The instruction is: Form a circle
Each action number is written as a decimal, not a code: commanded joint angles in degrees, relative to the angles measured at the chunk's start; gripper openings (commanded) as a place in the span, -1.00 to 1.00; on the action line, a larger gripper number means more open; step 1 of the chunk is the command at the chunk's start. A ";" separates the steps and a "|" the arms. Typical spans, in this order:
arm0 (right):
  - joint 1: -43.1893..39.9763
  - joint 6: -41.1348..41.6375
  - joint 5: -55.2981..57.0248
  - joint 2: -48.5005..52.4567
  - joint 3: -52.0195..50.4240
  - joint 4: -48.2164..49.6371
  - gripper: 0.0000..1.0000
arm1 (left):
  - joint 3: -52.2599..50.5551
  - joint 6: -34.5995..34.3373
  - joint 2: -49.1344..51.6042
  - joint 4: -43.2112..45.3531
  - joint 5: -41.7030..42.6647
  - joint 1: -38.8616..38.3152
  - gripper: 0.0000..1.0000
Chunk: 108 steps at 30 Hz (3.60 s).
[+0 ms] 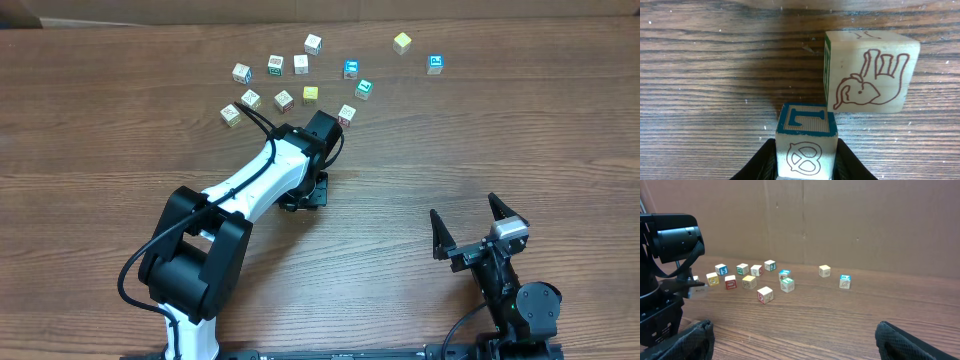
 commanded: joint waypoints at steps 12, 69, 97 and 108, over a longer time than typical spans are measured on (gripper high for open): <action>-0.07 0.33 -0.07 -0.55 -0.59 0.33 1.00 | -0.39 -0.24 -0.70 1.03 -2.67 -0.04 -0.39; -0.07 0.33 -0.07 -0.55 -0.59 0.33 1.00 | 32.83 5.73 -0.76 -9.84 -5.79 5.07 0.54; -0.07 0.33 -0.07 -0.55 -0.59 0.33 1.00 | 32.54 6.75 -0.74 6.54 -7.63 19.69 1.00; -0.07 0.33 -0.07 -0.55 -0.59 0.33 1.00 | 24.30 11.02 -0.74 14.86 -7.52 19.69 0.85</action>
